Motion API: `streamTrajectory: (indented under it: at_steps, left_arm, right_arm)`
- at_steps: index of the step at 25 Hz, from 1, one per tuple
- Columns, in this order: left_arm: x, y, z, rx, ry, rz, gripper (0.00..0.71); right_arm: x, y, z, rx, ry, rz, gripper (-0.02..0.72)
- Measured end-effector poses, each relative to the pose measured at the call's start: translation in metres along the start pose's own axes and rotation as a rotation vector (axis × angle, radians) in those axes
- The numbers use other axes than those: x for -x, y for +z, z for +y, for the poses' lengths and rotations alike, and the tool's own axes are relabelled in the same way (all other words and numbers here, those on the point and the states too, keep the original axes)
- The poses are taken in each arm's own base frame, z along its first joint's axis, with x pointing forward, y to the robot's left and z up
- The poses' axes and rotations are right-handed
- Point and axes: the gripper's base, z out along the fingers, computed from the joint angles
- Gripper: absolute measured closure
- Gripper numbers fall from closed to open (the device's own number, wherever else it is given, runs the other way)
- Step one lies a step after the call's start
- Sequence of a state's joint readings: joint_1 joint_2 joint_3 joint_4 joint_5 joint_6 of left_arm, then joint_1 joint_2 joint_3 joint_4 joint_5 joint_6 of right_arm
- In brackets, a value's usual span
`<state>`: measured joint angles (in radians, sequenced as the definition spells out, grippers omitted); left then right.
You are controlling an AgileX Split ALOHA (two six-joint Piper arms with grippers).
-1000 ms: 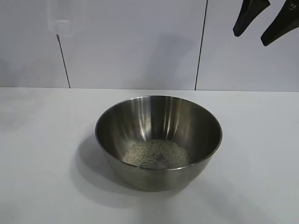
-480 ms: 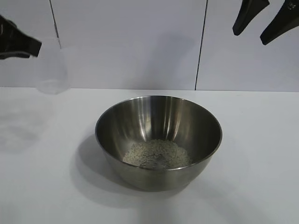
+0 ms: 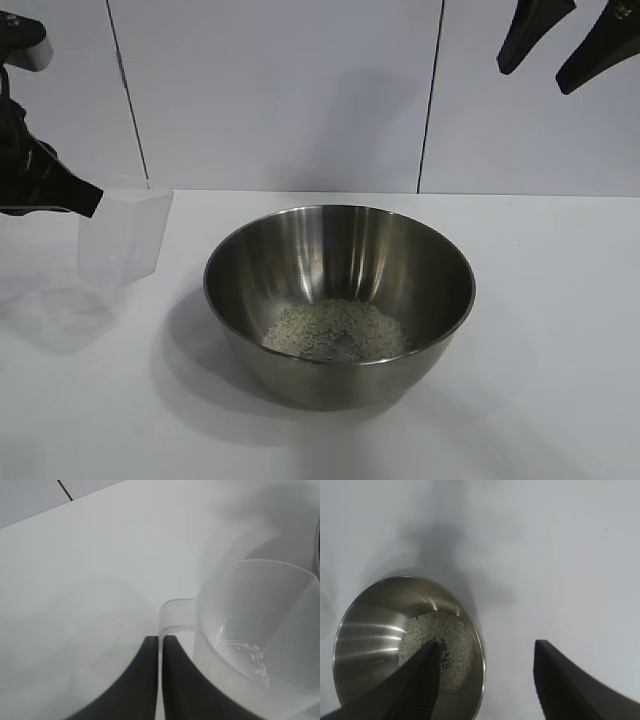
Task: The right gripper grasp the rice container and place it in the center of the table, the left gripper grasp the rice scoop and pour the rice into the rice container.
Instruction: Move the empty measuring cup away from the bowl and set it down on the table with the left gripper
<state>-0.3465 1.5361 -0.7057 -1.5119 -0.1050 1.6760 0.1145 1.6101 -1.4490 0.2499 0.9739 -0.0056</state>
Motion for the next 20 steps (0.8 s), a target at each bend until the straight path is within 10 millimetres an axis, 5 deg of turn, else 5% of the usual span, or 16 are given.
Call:
streamTrajectory:
  at_steps: [9,20]
  left_arm:
    - [-0.019,0.025,0.003,0.088,-0.188,0.096,0.704]
    - [-0.017,0.037,0.009,0.174,-0.377,-0.063,0.704]
  right_arm:
    - [0.000,0.000,0.000,0.001,-0.001,0.000,0.313]
    - [0.000,0.000,0.000,0.001,-0.002,0.000,0.313]
